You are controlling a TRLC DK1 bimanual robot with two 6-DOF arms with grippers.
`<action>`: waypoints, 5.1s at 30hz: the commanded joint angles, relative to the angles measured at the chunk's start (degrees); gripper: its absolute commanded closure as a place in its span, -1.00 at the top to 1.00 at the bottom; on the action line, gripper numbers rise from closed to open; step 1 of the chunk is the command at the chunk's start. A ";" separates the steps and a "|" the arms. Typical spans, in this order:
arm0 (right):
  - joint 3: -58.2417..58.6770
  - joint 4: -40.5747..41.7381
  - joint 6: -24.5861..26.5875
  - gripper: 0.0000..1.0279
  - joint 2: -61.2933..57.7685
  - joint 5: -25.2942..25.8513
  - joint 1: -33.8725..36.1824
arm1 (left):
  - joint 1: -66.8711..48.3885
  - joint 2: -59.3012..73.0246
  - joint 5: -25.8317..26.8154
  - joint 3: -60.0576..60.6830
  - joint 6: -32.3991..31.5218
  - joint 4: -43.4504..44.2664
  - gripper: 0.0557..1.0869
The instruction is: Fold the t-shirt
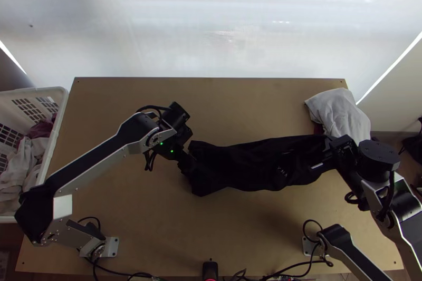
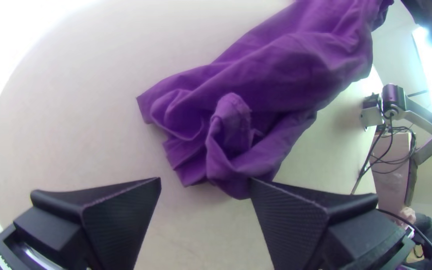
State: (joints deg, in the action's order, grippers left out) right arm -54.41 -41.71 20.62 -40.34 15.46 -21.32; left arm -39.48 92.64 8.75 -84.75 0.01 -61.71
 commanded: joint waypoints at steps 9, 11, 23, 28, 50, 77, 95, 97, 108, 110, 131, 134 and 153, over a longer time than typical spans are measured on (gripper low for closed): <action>0.71 -0.03 -0.50 -0.95 0.26 0.00 -1.18 | 0.64 1.40 5.40 -6.30 -2.12 -3.15 0.67; 0.54 0.05 -0.58 -0.95 0.26 0.00 -1.44 | -0.07 2.19 5.84 -6.57 -2.30 -3.06 0.66; -0.87 -0.03 -0.14 -0.95 0.17 0.62 -1.35 | -2.26 6.24 5.57 -7.36 -2.56 -2.27 0.22; -0.87 -0.30 0.03 -0.95 0.52 0.97 -1.35 | -2.35 6.32 4.96 -4.99 -2.30 -0.51 -0.29; -0.52 -1.18 0.38 -0.95 2.90 1.15 -0.83 | 10.48 -0.62 7.42 -3.23 1.48 -2.53 -0.92; -20.47 -2.06 -6.38 -0.95 -11.25 0.27 3.39 | 44.23 -22.42 11.20 -28.72 2.63 -9.48 -0.92; -36.11 -18.14 -12.54 -0.95 -9.94 -8.17 3.22 | 45.02 -30.06 11.11 -36.19 4.12 -15.37 -0.93; -38.14 -20.95 -14.03 -0.95 -9.76 -9.14 3.13 | 45.02 -31.21 11.11 -35.13 4.47 -15.63 -0.93; -52.55 -32.03 -15.00 -0.95 -9.50 -10.72 3.66 | 47.57 -37.18 10.76 -32.50 7.55 -15.81 -0.93; -55.98 -34.75 -15.00 -0.95 -10.29 -10.72 3.74 | 47.57 -38.32 10.76 -32.23 7.90 -16.51 -0.93; -56.86 -47.06 -15.52 -0.95 -7.56 -16.17 7.00 | 47.22 -47.38 10.23 -22.39 12.38 -19.06 -0.93; -56.15 -47.06 -16.05 -0.95 -7.30 -16.25 7.17 | 47.39 -48.17 8.91 -22.21 12.91 -19.23 -0.93; -52.64 -48.20 -16.49 -0.95 -5.19 -16.52 2.60 | 46.60 -48.08 2.32 -25.64 16.60 -20.38 -0.92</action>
State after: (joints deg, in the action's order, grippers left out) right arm -108.36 -89.58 4.27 -46.15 -1.19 -16.91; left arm 7.55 44.60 13.87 -109.12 15.27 -81.34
